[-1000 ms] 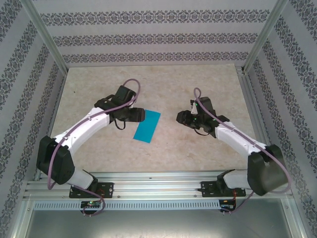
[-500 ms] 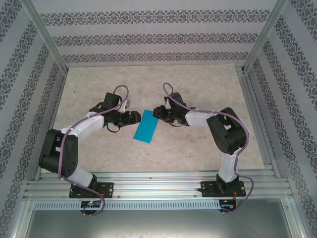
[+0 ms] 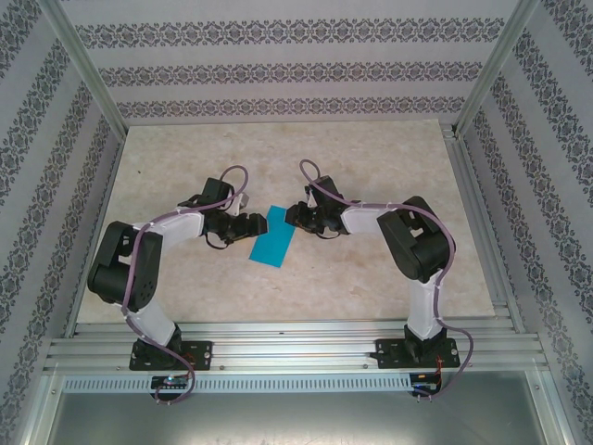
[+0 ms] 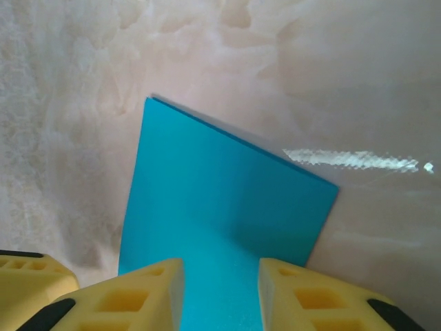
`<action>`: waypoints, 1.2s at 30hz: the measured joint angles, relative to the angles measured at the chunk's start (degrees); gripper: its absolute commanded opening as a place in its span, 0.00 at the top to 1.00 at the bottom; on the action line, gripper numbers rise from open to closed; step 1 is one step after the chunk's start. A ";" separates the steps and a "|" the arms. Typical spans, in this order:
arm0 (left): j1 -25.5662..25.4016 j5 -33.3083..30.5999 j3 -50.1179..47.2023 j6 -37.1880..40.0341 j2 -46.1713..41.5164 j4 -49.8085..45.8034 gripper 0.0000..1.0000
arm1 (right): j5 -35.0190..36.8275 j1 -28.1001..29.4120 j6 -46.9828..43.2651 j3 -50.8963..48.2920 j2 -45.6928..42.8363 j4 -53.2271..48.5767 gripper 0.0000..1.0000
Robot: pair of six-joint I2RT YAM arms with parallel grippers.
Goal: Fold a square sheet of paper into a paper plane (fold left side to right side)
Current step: Rotate the square sheet of paper at the center of the table.
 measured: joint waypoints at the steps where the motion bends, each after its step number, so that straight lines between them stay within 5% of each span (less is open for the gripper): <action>1: 0.00 0.07 0.00 0.00 0.42 0.00 0.24 | -0.02 -0.09 -0.20 0.26 0.24 -0.22 0.67; 13: -0.07 2.23 2.60 -0.90 5.38 0.46 0.33 | 0.44 -0.35 -2.62 1.62 0.44 -3.39 0.68; 36: -3.10 1.86 10.19 0.90 9.42 -2.60 0.32 | -2.27 -1.77 -4.90 3.04 1.53 -3.89 0.68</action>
